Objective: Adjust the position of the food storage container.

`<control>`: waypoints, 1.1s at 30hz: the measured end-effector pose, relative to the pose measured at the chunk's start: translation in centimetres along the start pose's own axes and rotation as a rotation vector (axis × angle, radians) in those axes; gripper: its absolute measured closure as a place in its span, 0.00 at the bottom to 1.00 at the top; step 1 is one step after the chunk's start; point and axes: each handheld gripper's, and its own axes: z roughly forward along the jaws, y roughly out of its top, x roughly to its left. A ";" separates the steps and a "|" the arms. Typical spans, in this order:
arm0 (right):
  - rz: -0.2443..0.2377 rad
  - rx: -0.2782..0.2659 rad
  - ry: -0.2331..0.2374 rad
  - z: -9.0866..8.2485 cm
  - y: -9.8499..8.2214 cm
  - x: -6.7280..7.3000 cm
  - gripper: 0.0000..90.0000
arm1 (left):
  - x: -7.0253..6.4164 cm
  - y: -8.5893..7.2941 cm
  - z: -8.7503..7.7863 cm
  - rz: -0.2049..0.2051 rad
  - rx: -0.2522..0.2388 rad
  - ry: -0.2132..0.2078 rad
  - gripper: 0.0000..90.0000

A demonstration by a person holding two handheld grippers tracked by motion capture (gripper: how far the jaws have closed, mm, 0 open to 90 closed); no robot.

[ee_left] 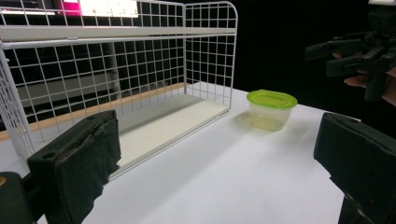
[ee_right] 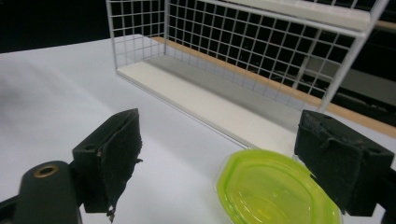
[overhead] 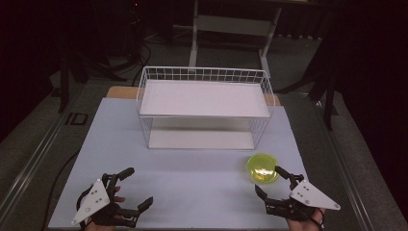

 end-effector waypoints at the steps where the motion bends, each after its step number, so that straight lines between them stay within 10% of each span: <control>1: -0.012 0.002 0.006 -0.1 0.2 0.2 0.16 | 0.0 0.0 0.0 0.000 0.000 0.000 0.02; 17: -0.106 -0.079 0.121 -1.5 4.4 2.1 0.17 | -0.7 0.2 0.0 0.025 -0.005 -0.023 0.02; 28: -0.098 -0.064 0.096 -0.7 6.7 0.8 0.15 | -0.6 0.3 -0.2 0.024 -0.010 -0.008 0.02; 33: -0.022 -0.068 0.120 -0.3 7.3 -0.8 0.14 | -0.5 0.3 -0.2 0.021 -0.012 -0.009 0.02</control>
